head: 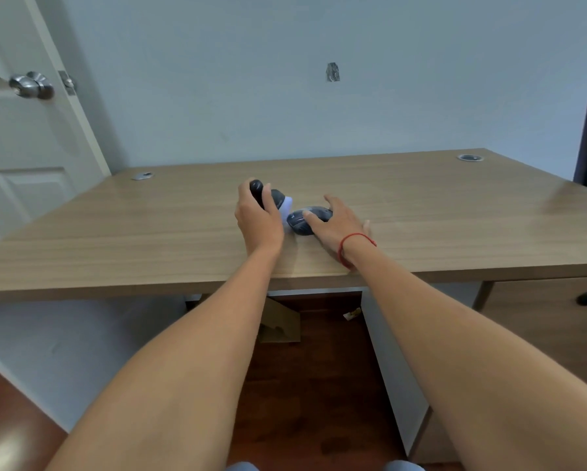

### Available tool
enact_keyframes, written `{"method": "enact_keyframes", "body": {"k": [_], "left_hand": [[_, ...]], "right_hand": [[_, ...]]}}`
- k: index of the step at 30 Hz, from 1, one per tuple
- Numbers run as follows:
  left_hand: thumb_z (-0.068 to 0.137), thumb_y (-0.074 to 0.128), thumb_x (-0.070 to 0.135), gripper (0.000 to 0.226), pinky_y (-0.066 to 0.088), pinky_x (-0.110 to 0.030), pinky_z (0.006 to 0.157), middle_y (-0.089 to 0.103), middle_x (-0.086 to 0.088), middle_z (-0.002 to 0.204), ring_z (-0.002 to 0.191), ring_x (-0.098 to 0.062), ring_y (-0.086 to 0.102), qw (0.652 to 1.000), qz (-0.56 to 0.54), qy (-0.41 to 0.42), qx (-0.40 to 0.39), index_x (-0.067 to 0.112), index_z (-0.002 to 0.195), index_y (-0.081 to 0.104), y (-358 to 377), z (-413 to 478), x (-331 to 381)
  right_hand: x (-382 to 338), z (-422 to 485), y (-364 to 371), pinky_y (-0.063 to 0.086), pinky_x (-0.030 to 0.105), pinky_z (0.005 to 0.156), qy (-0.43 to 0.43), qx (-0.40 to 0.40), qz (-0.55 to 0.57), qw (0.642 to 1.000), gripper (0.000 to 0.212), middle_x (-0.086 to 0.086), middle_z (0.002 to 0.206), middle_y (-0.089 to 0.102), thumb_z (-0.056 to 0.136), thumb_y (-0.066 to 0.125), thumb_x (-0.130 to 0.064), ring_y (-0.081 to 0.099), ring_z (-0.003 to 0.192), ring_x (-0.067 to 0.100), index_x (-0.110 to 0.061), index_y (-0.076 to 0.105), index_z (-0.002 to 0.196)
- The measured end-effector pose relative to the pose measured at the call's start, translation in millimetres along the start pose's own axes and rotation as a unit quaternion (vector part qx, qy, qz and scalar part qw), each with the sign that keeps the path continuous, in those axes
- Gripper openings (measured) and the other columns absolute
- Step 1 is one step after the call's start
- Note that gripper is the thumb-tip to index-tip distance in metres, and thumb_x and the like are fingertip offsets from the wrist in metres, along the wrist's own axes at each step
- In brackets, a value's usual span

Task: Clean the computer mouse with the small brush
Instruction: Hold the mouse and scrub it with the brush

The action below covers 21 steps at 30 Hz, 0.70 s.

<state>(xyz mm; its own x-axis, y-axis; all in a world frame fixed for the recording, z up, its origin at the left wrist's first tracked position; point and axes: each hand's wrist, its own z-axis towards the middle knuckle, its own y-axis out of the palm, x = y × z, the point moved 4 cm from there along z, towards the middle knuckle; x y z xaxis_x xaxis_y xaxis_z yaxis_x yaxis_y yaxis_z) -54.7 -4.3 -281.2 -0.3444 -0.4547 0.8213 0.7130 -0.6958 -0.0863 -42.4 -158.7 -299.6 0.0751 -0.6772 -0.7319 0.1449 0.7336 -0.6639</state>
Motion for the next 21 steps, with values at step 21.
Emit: {"method": "enact_keyframes", "body": {"k": [21], "left_hand": [[0.092,0.055,0.018,0.014,0.041,-0.027,0.073,0.064,-0.011,0.093,0.087,-0.027,0.058,0.986,0.095,0.081,-0.109,0.006,0.097,0.058,7,4,1]], "right_hand": [[2,-11,-3,0.048,0.044,0.099,-0.018,-0.044,0.013,0.999,0.080,0.002,0.122,0.061,0.062,0.069,-0.072,0.056,0.113,0.027,-0.018,0.055,0.120]]}}
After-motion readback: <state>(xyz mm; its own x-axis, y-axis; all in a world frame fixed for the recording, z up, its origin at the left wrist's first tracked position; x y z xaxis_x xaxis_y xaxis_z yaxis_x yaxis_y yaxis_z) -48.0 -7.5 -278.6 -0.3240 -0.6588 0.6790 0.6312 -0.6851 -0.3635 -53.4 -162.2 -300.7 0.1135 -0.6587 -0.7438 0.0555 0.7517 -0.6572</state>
